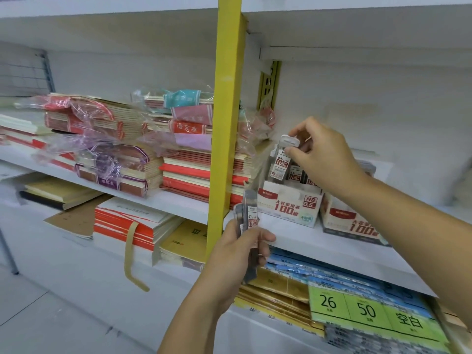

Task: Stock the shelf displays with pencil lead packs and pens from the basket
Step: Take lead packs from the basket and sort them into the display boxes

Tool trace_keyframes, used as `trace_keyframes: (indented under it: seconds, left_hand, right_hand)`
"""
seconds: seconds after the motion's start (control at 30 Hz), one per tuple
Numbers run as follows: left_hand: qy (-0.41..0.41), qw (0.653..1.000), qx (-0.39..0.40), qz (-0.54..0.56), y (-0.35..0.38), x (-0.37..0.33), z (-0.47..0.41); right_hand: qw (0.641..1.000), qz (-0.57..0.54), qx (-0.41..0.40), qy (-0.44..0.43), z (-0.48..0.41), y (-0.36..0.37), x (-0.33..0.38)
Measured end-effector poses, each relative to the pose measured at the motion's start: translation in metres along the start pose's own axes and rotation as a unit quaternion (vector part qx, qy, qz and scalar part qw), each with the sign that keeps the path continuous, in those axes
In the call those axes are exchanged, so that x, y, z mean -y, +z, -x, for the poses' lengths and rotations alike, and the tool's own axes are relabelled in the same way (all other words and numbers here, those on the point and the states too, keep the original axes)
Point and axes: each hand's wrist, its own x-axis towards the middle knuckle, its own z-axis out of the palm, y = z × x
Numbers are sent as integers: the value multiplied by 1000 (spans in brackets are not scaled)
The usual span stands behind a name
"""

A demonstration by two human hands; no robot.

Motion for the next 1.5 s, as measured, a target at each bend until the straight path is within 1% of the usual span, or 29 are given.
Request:
trace_keyframes:
  seconds: [0.07, 0.17, 0.23, 0.3, 0.37, 0.43, 0.47, 0.53, 0.57, 0.67, 0.77, 0.8, 0.87, 0.93, 1.0, 1.1, 1.23, 1.3, 1.4, 1.5]
  left_hand:
    - [-1, 1000, -11, 4, -2, -2, 0]
    - [-3, 999, -15, 29, -5, -3, 2]
    - [2, 999, -11, 46, -6, -2, 3]
    - [10, 998, -3, 55, -6, -2, 4]
    - [25, 998, 8, 64, -5, -4, 5]
    - [36, 997, 20, 66, -4, -5, 7]
    - [39, 997, 27, 64, -2, -5, 8]
    - [39, 996, 44, 64, 3, -6, 10]
    - [39, 996, 52, 65, 5, -7, 11]
    - [40, 995, 70, 55, 15, -6, 13]
    - [38, 994, 88, 52, 28, -5, 13]
    - [32, 994, 90, 58, 33, -5, 13]
    - [25, 993, 92, 73, 44, -5, 11]
    - [27, 993, 87, 72, 52, -5, 9]
    - [39, 996, 66, 52, 59, -3, 6]
    - [67, 997, 24, 8, 66, 2, 3]
    - [88, 995, 10, -37, 72, 6, 0]
    - [82, 996, 9, -45, 74, 8, -2]
    - [62, 997, 8, -42, 77, 10, -4]
    - [40, 998, 4, -41, 80, 11, -6]
  right_hand:
    - [999, 9, 31, 22, -4, 8, -5]
    - [994, 84, 61, 32, -7, 13, -10]
    - [988, 137, 64, 24, -5, 13, -10]
    - [988, 147, 54, 12, 2, 11, -4]
    - [995, 92, 39, 3, 17, 7, 4]
    - [998, -7, 59, 23, 38, 1, 13]
    - [993, -67, 91, 43, 50, -1, 19]
    - [965, -190, 158, 86, 70, -4, 27]
    - [954, -229, 170, 97, 79, -4, 29]
    - [947, -267, 138, 113, 95, -5, 28]
    - [936, -301, 95, 155, 104, -15, 16]
    - [934, -309, 74, 165, 106, -20, 9]
    - [934, -316, 4, 168, 104, -37, -5]
    - [941, -296, -74, 146, 97, -58, -20]
    - [956, -247, -109, 111, 89, -80, -34]
    - [976, -171, -113, 77, 76, -104, -53]
    - [986, -98, -121, 62, 60, -126, -77]
    - [993, -36, -95, 59, 55, -127, -88]
    - [995, 72, -22, 60, 51, -118, -97]
    - [990, 92, 58, 89, 49, -108, -103]
